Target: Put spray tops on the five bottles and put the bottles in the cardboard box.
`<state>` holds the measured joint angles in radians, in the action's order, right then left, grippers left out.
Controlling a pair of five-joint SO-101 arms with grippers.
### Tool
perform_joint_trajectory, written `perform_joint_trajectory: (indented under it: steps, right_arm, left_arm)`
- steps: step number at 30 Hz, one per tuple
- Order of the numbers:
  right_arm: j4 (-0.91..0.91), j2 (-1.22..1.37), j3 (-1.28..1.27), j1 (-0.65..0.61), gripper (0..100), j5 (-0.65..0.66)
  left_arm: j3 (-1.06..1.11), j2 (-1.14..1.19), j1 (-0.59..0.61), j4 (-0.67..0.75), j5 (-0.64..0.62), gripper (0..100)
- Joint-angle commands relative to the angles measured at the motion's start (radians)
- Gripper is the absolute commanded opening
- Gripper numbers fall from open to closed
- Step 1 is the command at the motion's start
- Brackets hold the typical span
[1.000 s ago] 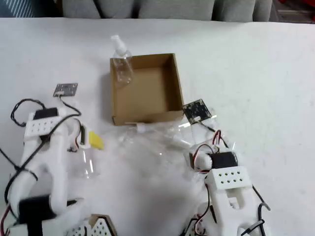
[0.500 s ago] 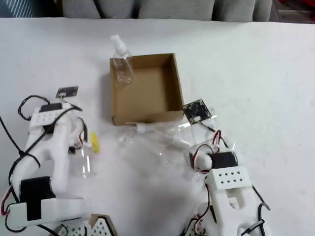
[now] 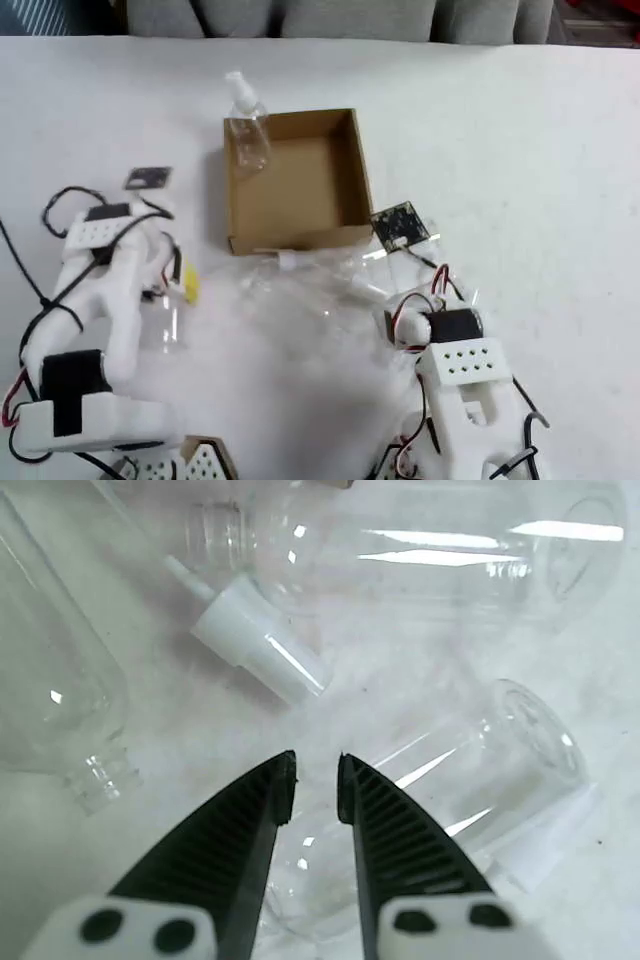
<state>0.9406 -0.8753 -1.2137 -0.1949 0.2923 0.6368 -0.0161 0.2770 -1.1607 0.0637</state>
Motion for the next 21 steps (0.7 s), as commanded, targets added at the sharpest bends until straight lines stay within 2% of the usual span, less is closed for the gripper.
perform_joint_trajectory:
  steps: [1, 6, 10, 14, 18, 21]
  right_arm:
    - [0.01, -0.01, 0.005, 0.01, 5.2, 0.04]
    - [0.013, -0.01, 0.026, -0.007, 5.2, 0.038]
    - [0.119, -0.01, 0.144, -0.077, 5.2, 0.034]
    - [0.18, 0.001, 0.27, -0.137, 5.2, -0.078]
    - [0.116, 0.002, 0.279, -0.225, 5.2, -0.146]
    - [-0.012, 0.002, 0.221, -0.292, 5.2, -0.184]
  left_arm:
    - [-0.046, -0.012, 0.139, 0.055, 0.008, 2]
    - [-0.043, -0.012, 0.213, 0.117, -0.055, 2]
    - [-0.044, -0.01, 0.239, 0.149, -0.068, 2]
    - [-0.041, -0.01, 0.24, 0.157, -0.068, 2]
    - [-0.041, -0.01, 0.24, 0.164, -0.068, 2]
    - [-0.04, -0.01, 0.24, 0.17, -0.068, 2]
